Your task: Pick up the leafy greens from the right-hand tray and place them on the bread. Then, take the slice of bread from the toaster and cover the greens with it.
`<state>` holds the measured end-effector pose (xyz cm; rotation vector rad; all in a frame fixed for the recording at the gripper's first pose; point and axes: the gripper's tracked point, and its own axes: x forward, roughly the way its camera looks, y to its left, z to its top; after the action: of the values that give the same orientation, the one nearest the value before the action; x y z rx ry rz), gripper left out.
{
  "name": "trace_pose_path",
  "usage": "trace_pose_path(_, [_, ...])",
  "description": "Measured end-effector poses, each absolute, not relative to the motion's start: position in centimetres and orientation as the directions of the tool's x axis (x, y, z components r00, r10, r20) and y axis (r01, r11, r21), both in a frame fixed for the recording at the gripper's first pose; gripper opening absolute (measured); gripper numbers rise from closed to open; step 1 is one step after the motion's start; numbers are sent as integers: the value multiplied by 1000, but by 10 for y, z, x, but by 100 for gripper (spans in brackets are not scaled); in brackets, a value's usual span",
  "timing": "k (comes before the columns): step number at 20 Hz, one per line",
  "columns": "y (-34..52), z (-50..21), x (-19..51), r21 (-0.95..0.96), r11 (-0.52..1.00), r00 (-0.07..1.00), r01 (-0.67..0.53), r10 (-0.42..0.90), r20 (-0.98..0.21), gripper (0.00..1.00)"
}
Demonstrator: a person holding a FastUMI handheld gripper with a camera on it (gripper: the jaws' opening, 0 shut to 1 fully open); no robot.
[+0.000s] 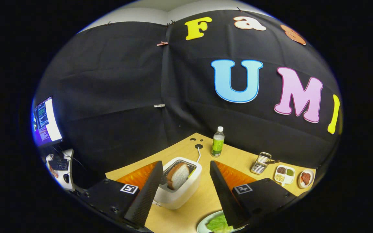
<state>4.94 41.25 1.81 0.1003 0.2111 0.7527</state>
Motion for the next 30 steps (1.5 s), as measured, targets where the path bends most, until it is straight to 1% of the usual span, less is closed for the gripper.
trace_pose_path(4, [439,-3,64,261,727,702,-635,684,-198,90])
trace_pose_path(15, [500,-89,94,315,778,672,-544,628,-392,91])
trace_pose_path(17, [499,-101,100,300,805,685,-511,593,-424,84])
trace_pose_path(18, [498,-104,105,288,823,699,-490,569,-433,78])
trace_pose_path(19, [496,-109,106,283,834,705,-473,551,-447,76])
trace_pose_path(20, [493,-116,107,279,846,702,-455,533,-472,63])
trace_pose_path(21, [493,-112,112,286,847,716,-447,531,-453,51])
trace_pose_path(23, [507,-115,102,365,821,668,-439,570,-479,25])
trace_pose_path(24, [504,-111,105,372,824,675,-428,565,-475,17])
trace_pose_path(26, [503,-105,104,368,823,685,-432,565,-460,14])
trace_pose_path(30, [494,-79,101,391,807,708,-442,582,-401,14])
